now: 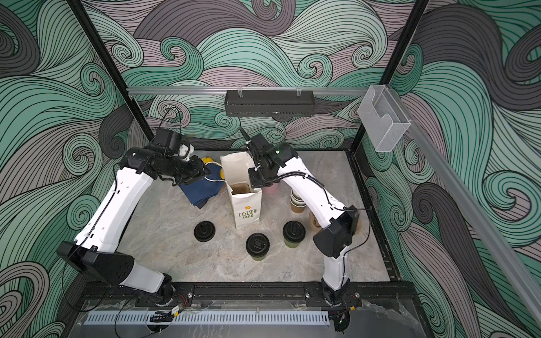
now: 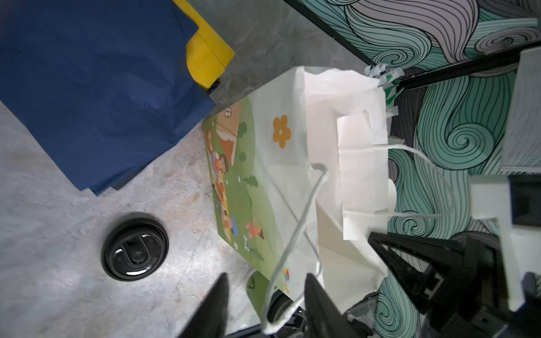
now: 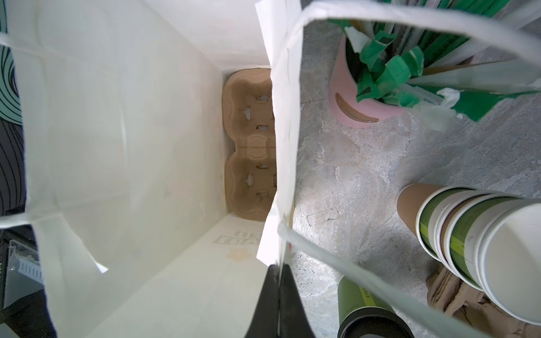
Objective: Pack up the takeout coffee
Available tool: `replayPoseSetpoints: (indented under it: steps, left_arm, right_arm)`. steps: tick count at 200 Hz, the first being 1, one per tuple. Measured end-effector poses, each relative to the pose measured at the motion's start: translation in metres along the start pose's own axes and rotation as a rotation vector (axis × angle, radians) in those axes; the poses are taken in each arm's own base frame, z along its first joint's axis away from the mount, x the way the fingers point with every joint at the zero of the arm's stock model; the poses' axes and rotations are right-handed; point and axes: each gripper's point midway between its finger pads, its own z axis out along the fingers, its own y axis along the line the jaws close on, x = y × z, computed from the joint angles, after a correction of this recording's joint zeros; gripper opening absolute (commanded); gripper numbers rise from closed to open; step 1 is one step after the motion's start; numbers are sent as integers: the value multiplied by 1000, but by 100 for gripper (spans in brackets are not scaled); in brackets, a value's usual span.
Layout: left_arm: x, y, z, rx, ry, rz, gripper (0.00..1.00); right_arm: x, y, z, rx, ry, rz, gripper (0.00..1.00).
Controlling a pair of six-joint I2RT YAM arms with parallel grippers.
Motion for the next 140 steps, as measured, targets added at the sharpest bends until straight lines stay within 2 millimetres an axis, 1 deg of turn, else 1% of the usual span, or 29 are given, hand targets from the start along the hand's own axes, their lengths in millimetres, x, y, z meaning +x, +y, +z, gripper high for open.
replayPoseSetpoints:
  steps: [26,41,57,78,92,106,125,140]
  left_arm:
    - [-2,-2,1,18,1,-10,14]
    - [-1,-3,1,27,9,-19,9]
    - [6,0,4,30,30,-44,5]
    - [20,7,7,26,62,-88,2]
    - [29,10,2,31,66,-114,1]
    - [36,7,-6,45,57,-125,1]
    - [39,1,-16,70,37,-131,0]
    - [42,-1,-20,82,29,-139,0]
  right_arm:
    - [-1,-3,-1,20,-7,-1,0]
    - [-1,-5,-3,30,-9,-2,0]
    - [-2,-7,-6,36,-13,-2,0]
    - [-4,-7,-7,36,-15,-7,0]
    - [-6,-7,-6,37,-12,-11,0]
    - [-8,-7,-5,37,-13,-19,0]
    - [-8,-7,-5,37,-12,-24,0]
    - [-7,-7,-5,38,-8,-29,0]
